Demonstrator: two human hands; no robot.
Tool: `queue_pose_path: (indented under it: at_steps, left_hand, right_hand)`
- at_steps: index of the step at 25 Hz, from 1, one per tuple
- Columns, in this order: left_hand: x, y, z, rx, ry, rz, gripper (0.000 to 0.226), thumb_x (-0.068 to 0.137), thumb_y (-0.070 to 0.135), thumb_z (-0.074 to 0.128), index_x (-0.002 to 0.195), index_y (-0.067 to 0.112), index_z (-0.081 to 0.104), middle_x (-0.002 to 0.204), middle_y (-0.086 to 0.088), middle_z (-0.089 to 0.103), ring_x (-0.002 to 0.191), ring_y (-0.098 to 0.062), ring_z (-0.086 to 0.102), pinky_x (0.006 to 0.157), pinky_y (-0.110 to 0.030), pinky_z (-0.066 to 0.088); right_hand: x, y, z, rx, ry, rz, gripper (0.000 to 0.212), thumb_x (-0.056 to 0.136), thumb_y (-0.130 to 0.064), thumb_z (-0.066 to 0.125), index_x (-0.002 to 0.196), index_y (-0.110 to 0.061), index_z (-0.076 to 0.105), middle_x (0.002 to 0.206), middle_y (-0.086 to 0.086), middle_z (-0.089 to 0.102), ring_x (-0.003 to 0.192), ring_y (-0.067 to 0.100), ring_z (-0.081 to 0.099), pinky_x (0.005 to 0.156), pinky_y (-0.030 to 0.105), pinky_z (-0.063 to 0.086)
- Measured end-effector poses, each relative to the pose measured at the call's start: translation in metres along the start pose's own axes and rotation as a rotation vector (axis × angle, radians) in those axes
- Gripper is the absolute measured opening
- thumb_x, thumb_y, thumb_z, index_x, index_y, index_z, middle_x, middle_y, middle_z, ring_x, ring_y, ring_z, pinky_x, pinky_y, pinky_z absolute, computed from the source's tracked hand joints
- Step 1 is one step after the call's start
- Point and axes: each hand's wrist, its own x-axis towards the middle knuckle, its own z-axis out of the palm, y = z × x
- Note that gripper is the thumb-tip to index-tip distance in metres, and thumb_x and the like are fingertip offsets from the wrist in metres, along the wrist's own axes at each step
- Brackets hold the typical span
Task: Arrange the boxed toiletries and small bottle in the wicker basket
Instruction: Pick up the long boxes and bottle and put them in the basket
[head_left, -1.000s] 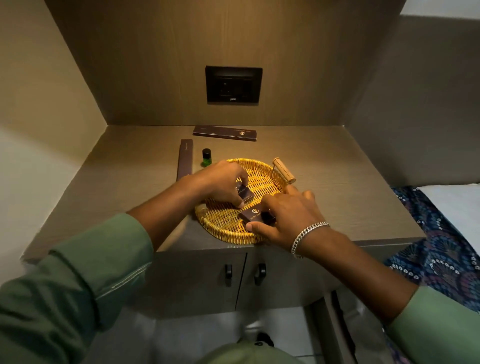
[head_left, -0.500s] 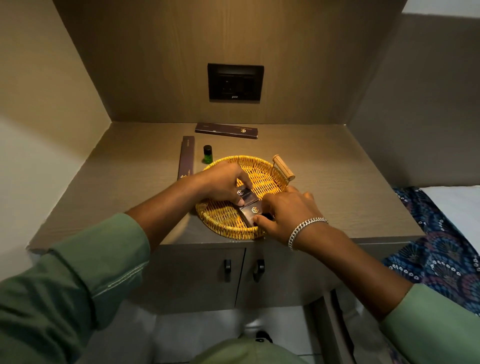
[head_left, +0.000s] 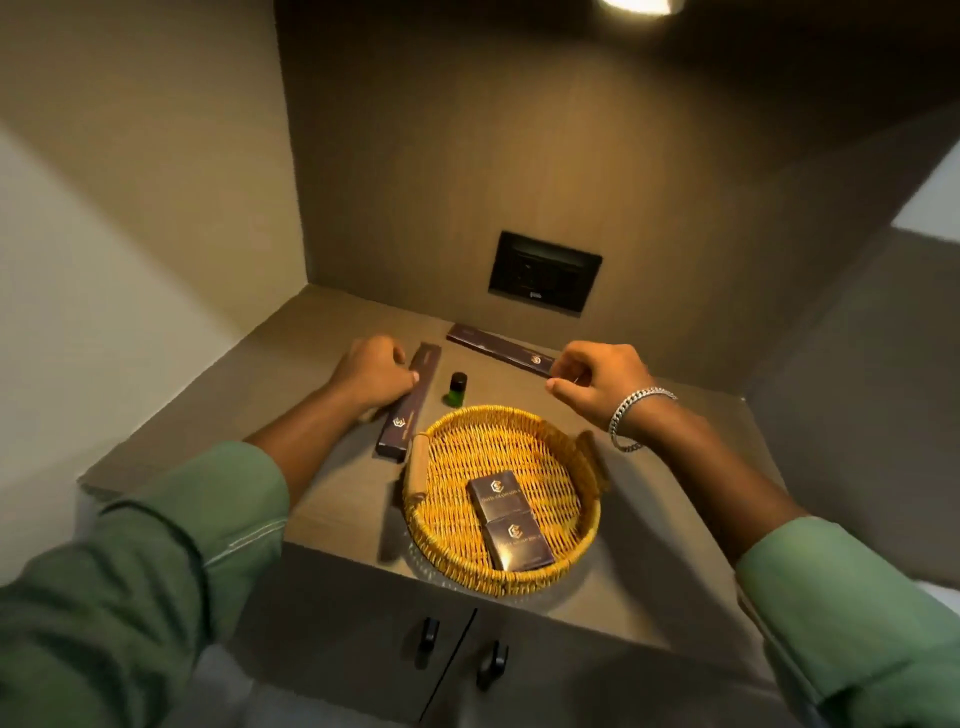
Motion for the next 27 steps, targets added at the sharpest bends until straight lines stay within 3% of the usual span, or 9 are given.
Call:
queue_pose_path:
  at_steps: [3,6,8,14,17,19,22,25,27]
  left_hand:
    - [0.007,-0.007,0.012,0.06,-0.053,-0.108,0.025,0.077,0.037,0.069,0.088,0.019,0.056,0.08,-0.004,0.062,0.067,-0.018,0.062,0.056,-0.033,0.05]
    - [0.011,0.008,0.012,0.131,-0.122,-0.092,0.032,0.069,0.046,0.074,0.078,0.021,0.054,0.072,-0.002,0.062,0.061,-0.015,0.06,0.049,-0.029,0.04]
    - [0.017,0.018,0.015,0.141,-0.159,-0.091,0.037,0.067,0.039,0.077,0.088,0.017,0.057,0.072,-0.002,0.06,0.06,-0.016,0.06,0.046,-0.028,0.04]
    - [0.029,0.03,0.005,0.066,-0.099,-0.153,0.044,0.069,0.029,0.078,0.103,0.013,0.055,0.085,-0.009,0.064,0.07,-0.023,0.067,0.064,-0.038,0.057]
    - [0.027,0.038,-0.019,0.043,0.034,-0.126,0.045,0.065,0.033,0.079,0.097,0.018,0.051,0.091,-0.008,0.062,0.068,-0.019,0.06,0.052,-0.031,0.051]
    - [0.023,0.047,-0.035,-0.025,0.056,-0.095,0.061,0.067,0.028,0.079,0.116,0.019,0.046,0.103,-0.008,0.06,0.072,-0.019,0.059,0.049,-0.032,0.052]
    - [0.011,0.062,-0.059,-0.213,-0.047,-0.055,0.103,0.072,0.015,0.075,0.148,0.036,0.008,0.113,-0.005,0.049,0.087,-0.026,0.062,0.05,-0.033,0.058]
    - [-0.005,0.075,-0.067,-0.35,-0.106,-0.018,0.102,0.07,0.01,0.072,0.146,0.043,0.011,0.121,-0.006,0.049,0.088,-0.023,0.059,0.04,-0.024,0.05]
    - [-0.018,0.08,-0.061,-0.385,-0.092,-0.024,0.1,0.067,0.011,0.069,0.146,0.042,0.017,0.129,-0.008,0.049,0.096,-0.025,0.059,0.047,-0.027,0.053]
  right_hand:
    - [0.062,0.024,0.018,-0.042,-0.064,0.024,0.02,0.079,-0.029,0.07,0.095,-0.019,0.062,0.094,0.006,0.067,0.078,0.016,0.058,0.066,0.03,0.048]
    - [0.099,0.044,0.043,-0.102,-0.15,0.108,0.044,0.078,-0.025,0.071,0.116,-0.011,0.055,0.117,0.014,0.061,0.097,0.026,0.057,0.078,0.034,0.046]
    - [0.116,0.047,0.06,-0.104,-0.191,0.123,0.05,0.078,-0.022,0.071,0.123,-0.012,0.051,0.122,0.014,0.058,0.1,0.026,0.056,0.081,0.034,0.046]
    - [0.145,0.041,0.081,-0.129,-0.285,0.083,0.038,0.079,-0.018,0.069,0.114,-0.015,0.056,0.114,0.01,0.061,0.097,0.023,0.056,0.084,0.034,0.049]
    - [0.148,0.041,0.08,-0.159,-0.255,0.098,0.033,0.077,-0.013,0.071,0.108,-0.012,0.06,0.112,0.013,0.061,0.095,0.024,0.057,0.083,0.036,0.051]
    - [0.145,0.037,0.074,-0.19,-0.238,0.086,0.033,0.076,-0.014,0.072,0.107,-0.014,0.06,0.112,0.014,0.061,0.096,0.026,0.057,0.082,0.037,0.052]
    - [0.134,0.027,0.055,-0.169,-0.18,0.051,0.038,0.073,-0.02,0.075,0.108,-0.018,0.06,0.108,0.011,0.062,0.089,0.023,0.059,0.073,0.036,0.054]
    - [0.109,0.01,0.022,-0.059,-0.103,0.066,0.056,0.066,-0.026,0.08,0.117,-0.019,0.057,0.109,0.009,0.062,0.089,0.024,0.059,0.07,0.034,0.052]
    - [0.084,-0.004,-0.001,0.026,-0.097,0.085,0.065,0.06,-0.031,0.084,0.118,-0.021,0.055,0.105,0.008,0.06,0.088,0.024,0.06,0.068,0.033,0.051]
